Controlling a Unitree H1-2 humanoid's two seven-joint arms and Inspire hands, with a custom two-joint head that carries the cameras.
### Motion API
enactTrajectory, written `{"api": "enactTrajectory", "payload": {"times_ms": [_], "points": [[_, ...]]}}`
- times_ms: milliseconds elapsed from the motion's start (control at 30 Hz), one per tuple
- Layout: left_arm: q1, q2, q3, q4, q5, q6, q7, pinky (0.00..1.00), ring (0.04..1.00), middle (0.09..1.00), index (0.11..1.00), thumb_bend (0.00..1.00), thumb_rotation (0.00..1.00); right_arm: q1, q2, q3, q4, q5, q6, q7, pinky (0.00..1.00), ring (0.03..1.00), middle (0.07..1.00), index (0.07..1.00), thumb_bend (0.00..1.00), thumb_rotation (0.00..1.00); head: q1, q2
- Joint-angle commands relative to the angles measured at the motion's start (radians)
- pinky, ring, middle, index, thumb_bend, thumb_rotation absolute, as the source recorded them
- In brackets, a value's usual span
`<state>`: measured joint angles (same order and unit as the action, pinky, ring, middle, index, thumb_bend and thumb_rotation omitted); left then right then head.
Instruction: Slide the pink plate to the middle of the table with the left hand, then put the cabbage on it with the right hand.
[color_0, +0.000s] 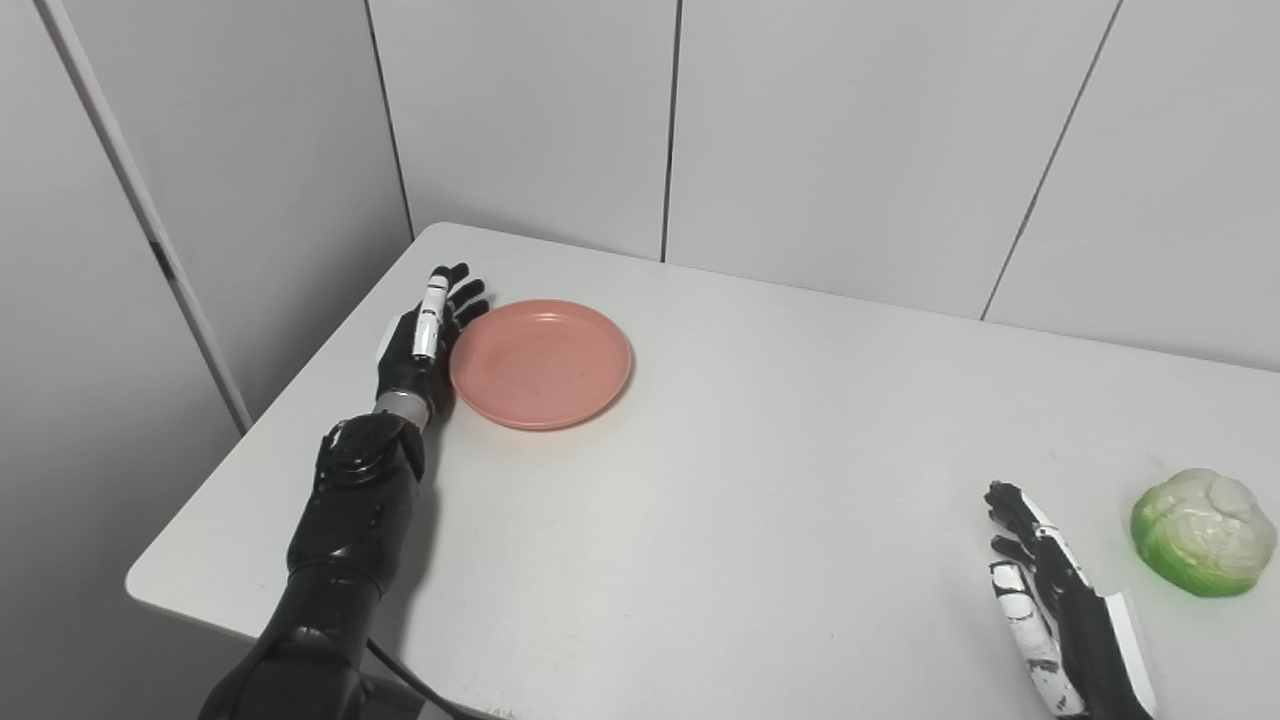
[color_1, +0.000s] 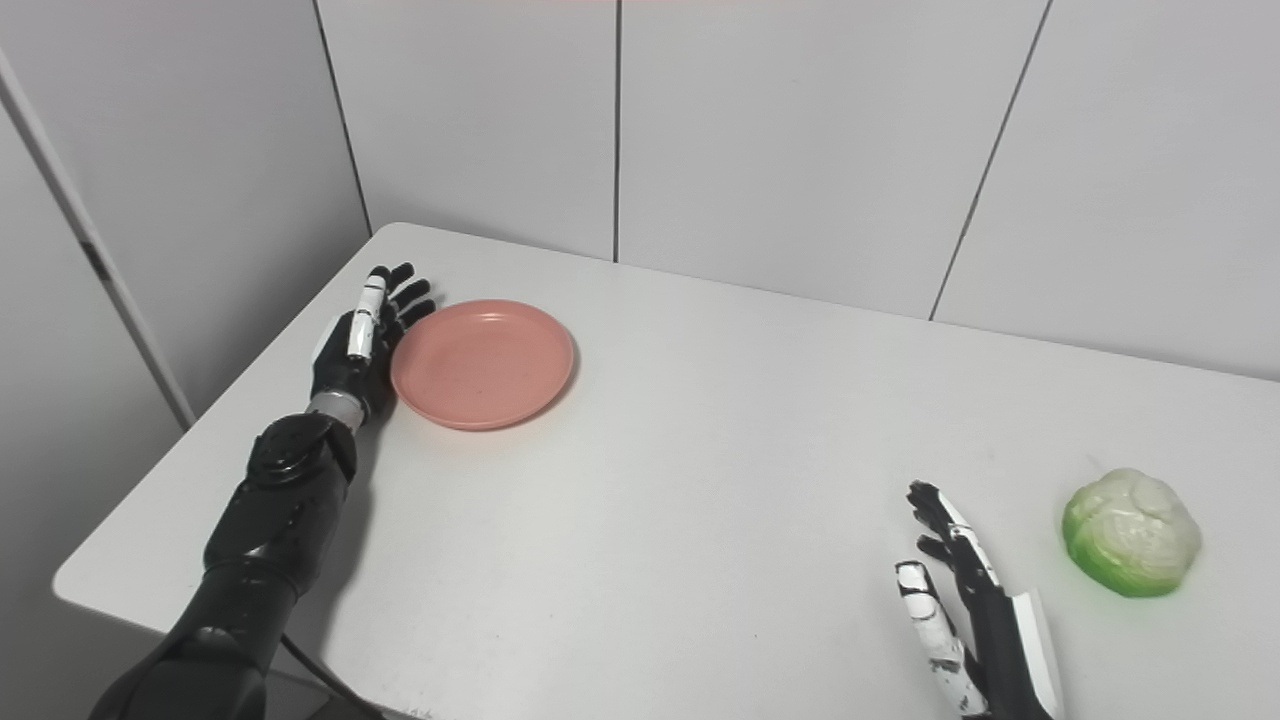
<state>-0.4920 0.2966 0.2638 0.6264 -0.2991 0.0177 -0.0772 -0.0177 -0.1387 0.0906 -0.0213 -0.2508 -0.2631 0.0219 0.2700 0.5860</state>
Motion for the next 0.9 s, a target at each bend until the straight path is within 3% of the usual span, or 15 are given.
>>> {"api": "enactTrajectory", "payload": {"times_ms": [0,400,867], "points": [[-0.005,-0.016,-0.012,-0.042,-0.016,0.045,-0.029,0.89,0.888,0.891,0.880,0.36,1.00,0.009,-0.010,-0.012,0.052,-0.003,0.001,-0.012,0.83,0.873,0.873,0.868,0.31,1.00,0.000,0.002],[0.026,-0.082,-0.072,-0.145,-0.012,0.139,-0.063,0.88,0.879,0.884,0.873,0.39,1.00,0.012,0.006,-0.013,0.031,0.002,0.042,-0.008,0.83,0.879,0.875,0.870,0.32,1.00,-0.021,0.017],[0.061,-0.176,-0.205,-0.228,0.030,0.216,-0.092,0.87,0.876,0.888,0.884,0.39,1.00,0.017,0.024,-0.007,0.020,-0.004,0.047,-0.008,0.85,0.890,0.880,0.871,0.34,1.00,-0.067,0.035]]}}
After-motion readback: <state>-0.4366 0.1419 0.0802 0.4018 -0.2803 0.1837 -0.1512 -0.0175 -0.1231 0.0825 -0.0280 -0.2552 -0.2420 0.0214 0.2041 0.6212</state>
